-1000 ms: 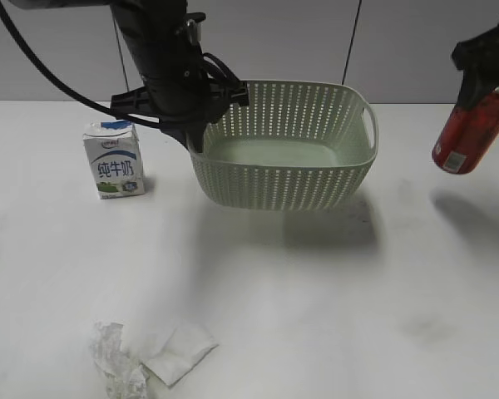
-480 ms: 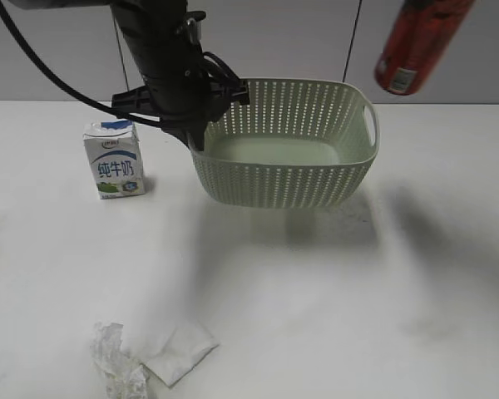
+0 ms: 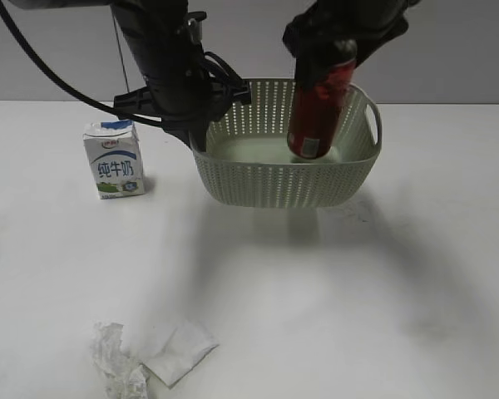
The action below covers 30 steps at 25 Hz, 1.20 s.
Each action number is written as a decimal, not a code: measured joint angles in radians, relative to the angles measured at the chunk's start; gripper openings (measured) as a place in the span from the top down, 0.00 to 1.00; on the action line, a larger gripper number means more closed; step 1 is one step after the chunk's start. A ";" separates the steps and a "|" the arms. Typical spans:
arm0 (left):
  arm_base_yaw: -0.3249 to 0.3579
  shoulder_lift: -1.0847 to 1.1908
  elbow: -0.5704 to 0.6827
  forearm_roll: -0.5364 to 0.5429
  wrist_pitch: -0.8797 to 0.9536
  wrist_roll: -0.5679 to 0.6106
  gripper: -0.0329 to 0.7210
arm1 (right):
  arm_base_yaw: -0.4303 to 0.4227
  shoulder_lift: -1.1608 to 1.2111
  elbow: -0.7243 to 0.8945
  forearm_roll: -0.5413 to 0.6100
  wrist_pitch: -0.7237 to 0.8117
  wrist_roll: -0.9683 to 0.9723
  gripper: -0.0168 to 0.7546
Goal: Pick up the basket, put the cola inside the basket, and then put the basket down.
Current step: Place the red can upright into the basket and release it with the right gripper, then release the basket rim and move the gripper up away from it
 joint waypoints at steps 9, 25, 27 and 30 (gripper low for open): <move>0.000 0.001 0.003 0.011 0.010 0.005 0.96 | 0.000 0.107 0.000 0.030 -0.025 -0.014 0.30; 0.000 0.001 0.003 0.007 0.003 0.005 0.96 | -0.077 0.033 -0.105 0.061 0.083 -0.022 0.18; 0.000 0.001 0.003 0.004 0.001 0.005 0.96 | -0.127 0.007 -0.105 0.061 0.088 -0.023 0.18; 0.000 0.001 0.003 0.003 0.000 0.005 0.96 | -0.228 -0.041 -0.088 0.061 0.088 -0.023 0.18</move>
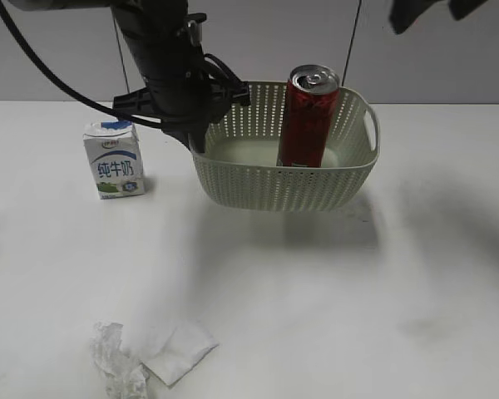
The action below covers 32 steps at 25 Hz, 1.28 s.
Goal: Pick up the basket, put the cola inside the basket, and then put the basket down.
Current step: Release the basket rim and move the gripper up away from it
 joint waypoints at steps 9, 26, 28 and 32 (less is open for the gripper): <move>0.000 0.016 0.000 -0.047 -0.016 0.000 0.96 | -0.309 -0.208 0.245 -0.020 0.002 0.000 0.20; 0.022 0.126 0.000 -0.047 -0.083 0.000 0.96 | -0.324 -1.260 1.175 0.012 -0.253 0.000 0.21; 0.022 0.133 0.000 -0.047 -0.086 0.000 0.96 | -0.324 -1.372 1.253 0.012 -0.266 0.000 0.21; 0.022 0.134 0.000 -0.046 -0.114 0.000 0.94 | -0.324 -1.570 1.368 0.012 -0.257 0.000 0.21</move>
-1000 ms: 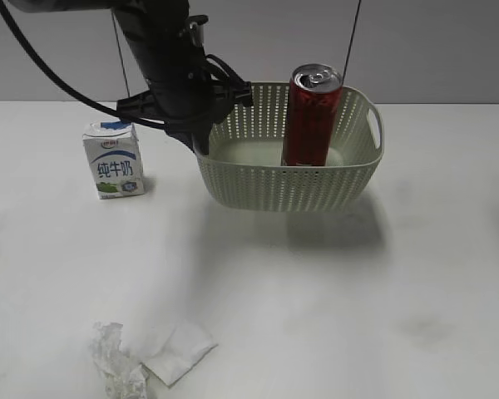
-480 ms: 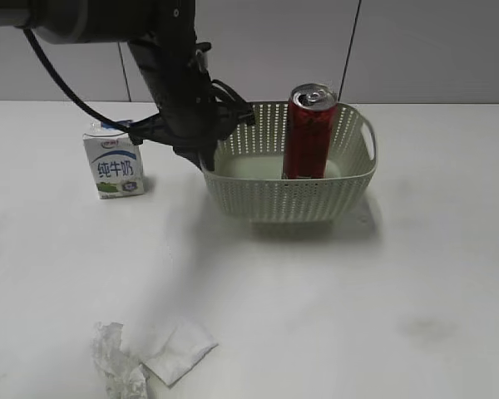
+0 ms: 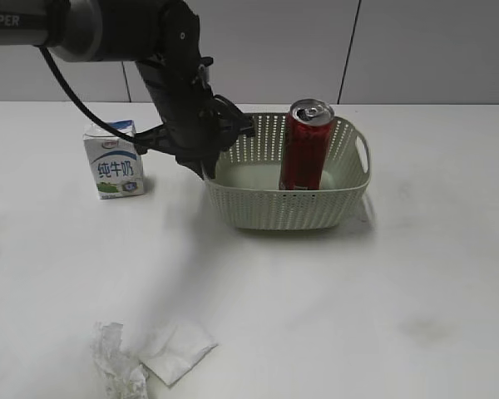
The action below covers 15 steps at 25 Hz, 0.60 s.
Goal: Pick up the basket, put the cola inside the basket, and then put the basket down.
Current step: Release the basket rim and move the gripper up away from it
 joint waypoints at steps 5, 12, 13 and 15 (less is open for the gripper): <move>0.000 -0.001 0.000 -0.008 -0.022 0.000 0.72 | 0.000 -0.184 0.070 0.001 0.027 0.000 0.21; 0.000 -0.013 0.000 -0.023 -0.024 0.053 0.13 | 0.000 -0.259 0.081 0.002 0.022 0.000 0.21; 0.002 -0.022 0.000 -0.024 -0.023 0.064 0.09 | 0.000 -0.259 0.083 0.002 0.022 0.000 0.21; 0.014 -0.051 -0.001 -0.024 -0.023 0.090 0.06 | 0.000 -0.259 0.083 0.002 0.020 0.000 0.21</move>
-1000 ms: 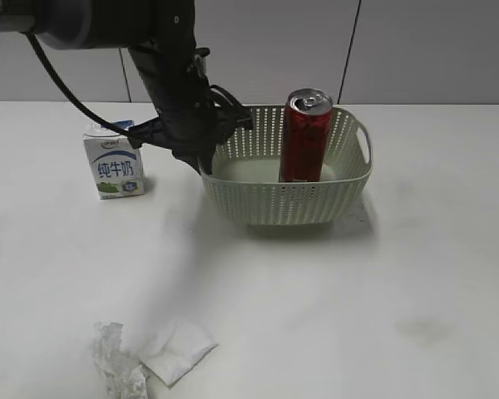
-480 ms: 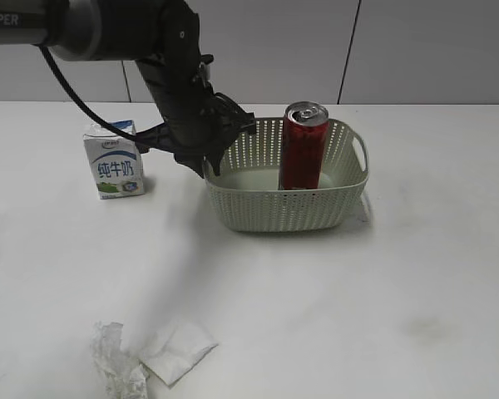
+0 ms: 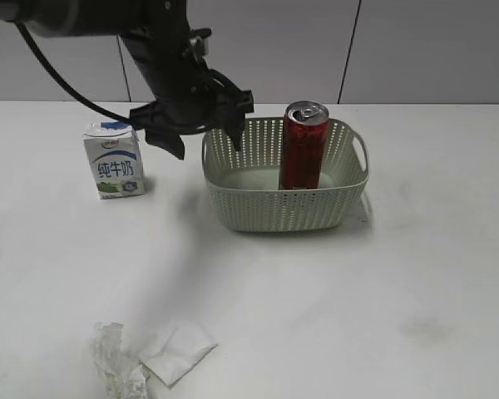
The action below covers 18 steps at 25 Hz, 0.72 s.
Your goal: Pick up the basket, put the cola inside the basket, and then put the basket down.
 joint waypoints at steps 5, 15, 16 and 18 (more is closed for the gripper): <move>0.077 -0.111 -0.019 0.001 0.015 0.116 0.04 | 0.000 0.000 0.000 0.000 -0.001 0.000 0.21; 0.405 -0.326 -0.031 0.051 0.206 0.409 0.05 | 0.000 0.000 0.000 0.000 -0.002 0.000 0.21; 0.441 -0.337 -0.031 0.059 0.236 0.422 0.06 | 0.000 0.000 0.000 0.000 -0.002 0.000 0.21; 0.499 -0.363 -0.027 0.071 0.280 0.445 0.06 | 0.000 0.000 0.000 0.000 -0.002 0.000 0.21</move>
